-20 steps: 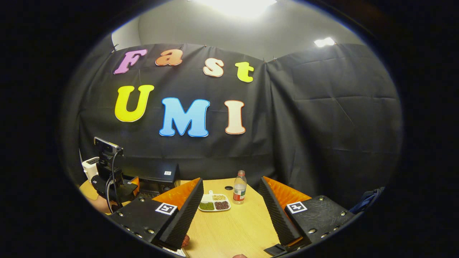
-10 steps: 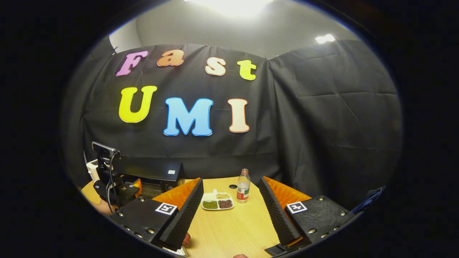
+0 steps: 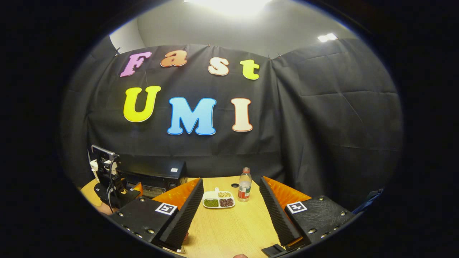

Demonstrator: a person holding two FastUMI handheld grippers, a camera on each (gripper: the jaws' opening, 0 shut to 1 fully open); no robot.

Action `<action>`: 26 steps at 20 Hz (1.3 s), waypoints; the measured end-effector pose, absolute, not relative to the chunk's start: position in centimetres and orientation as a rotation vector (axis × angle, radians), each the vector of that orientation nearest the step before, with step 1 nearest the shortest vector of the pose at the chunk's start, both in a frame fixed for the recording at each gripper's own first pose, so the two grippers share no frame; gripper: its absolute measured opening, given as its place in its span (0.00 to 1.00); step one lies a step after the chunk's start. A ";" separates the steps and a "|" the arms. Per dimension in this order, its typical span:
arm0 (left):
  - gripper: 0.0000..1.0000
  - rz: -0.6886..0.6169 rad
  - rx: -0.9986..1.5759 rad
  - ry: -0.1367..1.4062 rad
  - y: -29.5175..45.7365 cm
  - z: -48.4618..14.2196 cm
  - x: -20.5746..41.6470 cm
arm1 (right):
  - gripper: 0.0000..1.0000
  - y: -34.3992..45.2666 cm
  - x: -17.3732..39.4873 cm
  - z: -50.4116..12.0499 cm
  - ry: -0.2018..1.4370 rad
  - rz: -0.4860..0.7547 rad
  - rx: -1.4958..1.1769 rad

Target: Open the electric oven with the left hand, put the food in, and close the electric oven.

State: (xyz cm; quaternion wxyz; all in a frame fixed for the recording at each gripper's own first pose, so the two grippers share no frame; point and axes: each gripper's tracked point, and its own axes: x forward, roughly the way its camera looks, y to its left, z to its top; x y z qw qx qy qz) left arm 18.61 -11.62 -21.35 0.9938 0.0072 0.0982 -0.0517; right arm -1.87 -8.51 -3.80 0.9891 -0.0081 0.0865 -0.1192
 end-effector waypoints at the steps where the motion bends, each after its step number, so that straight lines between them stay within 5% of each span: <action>1: 0.95 -0.103 0.016 0.202 -11.6 -21.7 18.2 | 0.95 -8.5 -1.9 -4.0 0.177 -0.232 -0.016; 11: 1.00 -0.093 0.030 0.271 -11.5 -24.5 14.6 | 0.95 -8.0 -1.6 -5.1 0.207 -0.165 -0.011; 13: 0.91 -0.088 0.035 0.281 -11.6 -24.9 14.1 | 0.95 -8.0 -1.6 -5.2 0.210 -0.156 -0.013; 18: 1.00 -0.090 0.031 0.326 -11.7 -26.7 12.7 | 0.95 -7.9 -1.8 -5.5 0.217 -0.133 -0.009; 26: 1.00 -0.099 0.045 0.428 -11.8 -30.2 10.4 | 0.95 -7.4 -2.0 -5.9 0.226 -0.104 -0.002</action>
